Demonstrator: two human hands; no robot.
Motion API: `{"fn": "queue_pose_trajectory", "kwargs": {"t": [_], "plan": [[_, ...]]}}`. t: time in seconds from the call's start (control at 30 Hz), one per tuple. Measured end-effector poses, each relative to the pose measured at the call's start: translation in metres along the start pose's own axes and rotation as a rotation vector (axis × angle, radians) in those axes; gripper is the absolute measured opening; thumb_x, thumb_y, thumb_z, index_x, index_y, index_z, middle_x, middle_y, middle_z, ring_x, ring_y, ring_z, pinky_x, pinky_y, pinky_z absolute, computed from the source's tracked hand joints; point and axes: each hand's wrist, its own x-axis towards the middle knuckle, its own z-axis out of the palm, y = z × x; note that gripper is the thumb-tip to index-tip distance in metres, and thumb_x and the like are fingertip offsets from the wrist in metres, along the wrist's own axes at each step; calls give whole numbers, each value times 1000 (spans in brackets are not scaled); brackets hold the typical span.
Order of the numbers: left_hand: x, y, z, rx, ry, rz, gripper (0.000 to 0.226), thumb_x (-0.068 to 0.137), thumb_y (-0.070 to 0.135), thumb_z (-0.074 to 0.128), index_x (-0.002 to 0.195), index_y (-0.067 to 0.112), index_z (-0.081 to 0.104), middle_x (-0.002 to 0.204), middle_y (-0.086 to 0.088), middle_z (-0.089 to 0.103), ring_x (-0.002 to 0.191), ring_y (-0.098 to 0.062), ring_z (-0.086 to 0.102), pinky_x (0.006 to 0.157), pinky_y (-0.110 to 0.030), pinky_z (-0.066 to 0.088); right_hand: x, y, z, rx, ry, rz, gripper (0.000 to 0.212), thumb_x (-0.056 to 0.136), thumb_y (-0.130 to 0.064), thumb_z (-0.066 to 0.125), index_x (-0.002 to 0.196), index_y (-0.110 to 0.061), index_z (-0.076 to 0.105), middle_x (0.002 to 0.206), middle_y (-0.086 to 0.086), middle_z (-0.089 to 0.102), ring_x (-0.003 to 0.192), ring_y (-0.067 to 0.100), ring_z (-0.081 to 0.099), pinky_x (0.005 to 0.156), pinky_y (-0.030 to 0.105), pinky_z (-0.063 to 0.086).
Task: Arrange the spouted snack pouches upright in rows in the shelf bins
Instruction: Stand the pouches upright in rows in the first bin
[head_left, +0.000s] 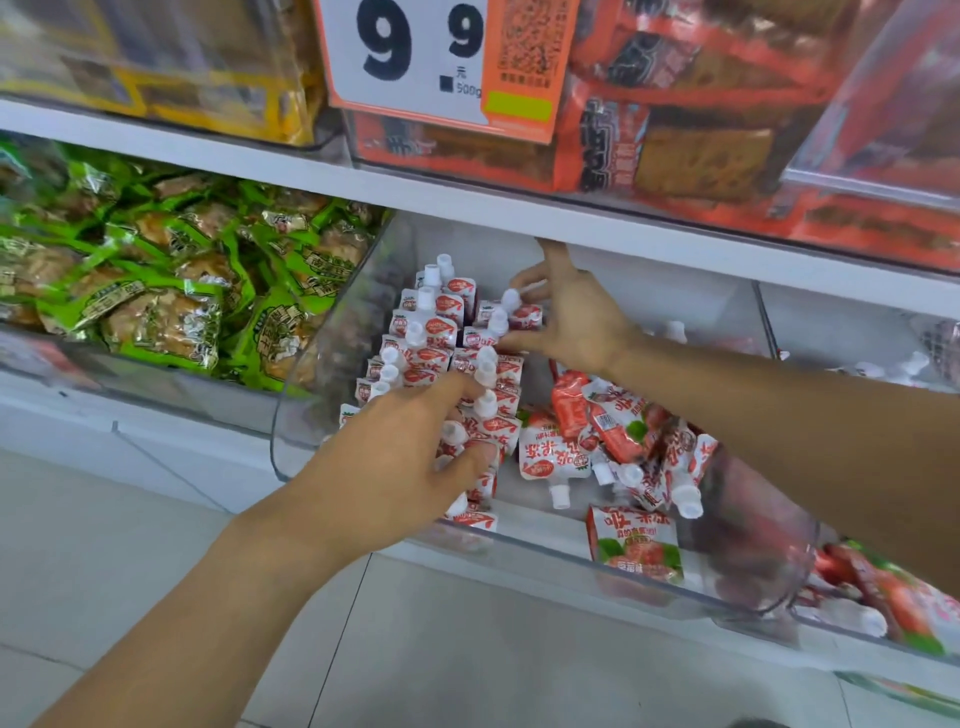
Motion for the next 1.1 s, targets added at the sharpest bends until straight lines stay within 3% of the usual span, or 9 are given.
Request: {"fn": "queue_pose_trajectory", "kwargs": {"t": [0.2,0.3,0.5,0.63,0.77,0.87,0.93,1.03,1.1], "plan": [[-2,-3,0,4,11,35,45,88,50,55,129,38,42,102,11,64,85,-9,59,78,-32,51,8,-3,2,-112,2,-15,78,69,-38,86,130,-11,44,114,7,60,105,22,58,87,29,46],[-2,-3,1,0,12,40,43,88,49,55,128,38,42,103,12,65,87,-8,59,76,-29,49,12,-10,0,-63,-126,101,72,74,-35,83,133,-8,51,118,5,62,109,20,59,95,30,47],[0,-6,1,-6,7,37,41,88,49,55,126,40,42,97,12,65,75,-8,56,70,-28,47,17,-15,-2,-33,-405,155,38,89,-33,68,125,-26,59,126,-4,63,116,17,58,103,36,46],[4,-6,0,-13,-8,42,33,88,48,56,119,38,47,96,15,64,73,4,55,68,-24,47,16,-17,-9,208,-502,259,49,87,-16,69,132,-30,54,119,-7,64,109,19,62,98,43,53],[12,-2,-3,26,10,34,31,88,48,56,115,33,52,93,16,61,77,4,56,74,-26,51,18,-22,-23,124,-588,267,71,85,-2,63,143,-36,43,143,1,52,120,24,58,87,37,57],[15,0,-4,65,29,33,31,88,49,56,114,33,54,91,18,61,74,2,55,73,-25,51,10,-19,-42,18,-454,239,66,89,-13,64,147,-32,37,146,0,47,120,19,55,72,20,48],[14,0,-3,102,59,28,30,88,48,57,112,31,57,96,17,64,77,-2,57,73,-28,52,-4,-17,-56,-105,-402,160,50,90,-24,66,136,-27,48,135,-5,54,109,12,57,78,18,43],[16,3,-2,169,137,28,27,88,46,56,106,27,61,96,10,68,82,-12,62,70,-36,55,-31,-22,-71,-342,-652,104,46,91,-35,64,135,-27,52,130,-12,58,109,7,54,94,21,42],[19,9,-1,179,194,36,24,89,42,56,103,24,62,94,6,68,81,-15,63,69,-37,55,-43,-25,-76,-421,-686,60,45,89,-39,66,132,-32,57,129,-11,60,107,8,56,98,26,45]]}}
